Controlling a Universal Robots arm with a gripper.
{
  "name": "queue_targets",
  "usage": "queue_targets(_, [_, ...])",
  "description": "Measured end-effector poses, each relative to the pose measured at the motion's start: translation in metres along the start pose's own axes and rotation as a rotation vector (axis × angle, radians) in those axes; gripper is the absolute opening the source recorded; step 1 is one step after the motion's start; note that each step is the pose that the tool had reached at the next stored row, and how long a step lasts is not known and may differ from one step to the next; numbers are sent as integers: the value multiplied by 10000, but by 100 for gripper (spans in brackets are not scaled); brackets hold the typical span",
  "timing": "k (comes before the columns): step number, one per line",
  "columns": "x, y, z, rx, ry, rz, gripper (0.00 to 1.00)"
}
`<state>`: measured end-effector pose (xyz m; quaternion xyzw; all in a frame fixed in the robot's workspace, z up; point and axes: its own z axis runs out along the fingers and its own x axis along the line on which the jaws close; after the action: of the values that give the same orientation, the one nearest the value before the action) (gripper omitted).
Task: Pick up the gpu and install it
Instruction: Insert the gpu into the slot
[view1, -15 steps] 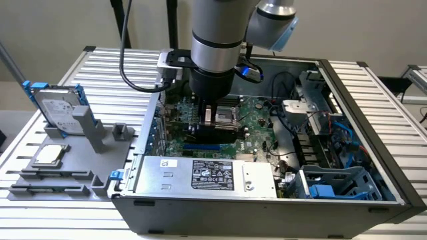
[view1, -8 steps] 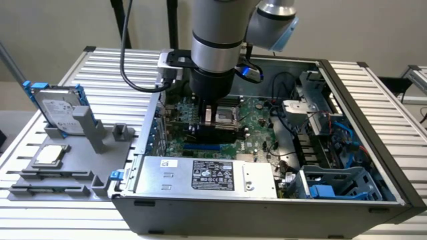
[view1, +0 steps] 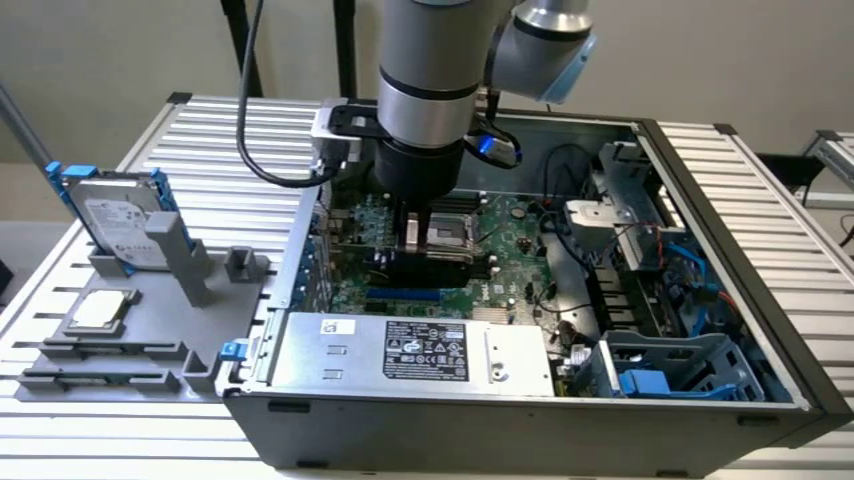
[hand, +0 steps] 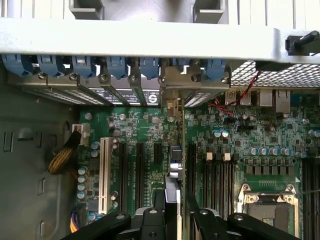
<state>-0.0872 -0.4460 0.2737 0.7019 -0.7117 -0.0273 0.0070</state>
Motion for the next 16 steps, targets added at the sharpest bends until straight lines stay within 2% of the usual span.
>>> queue_targets(8, [2,1,77,8,2,1,27])
queue_targets(16, [-1,-1,99,-3,1,-24,27])
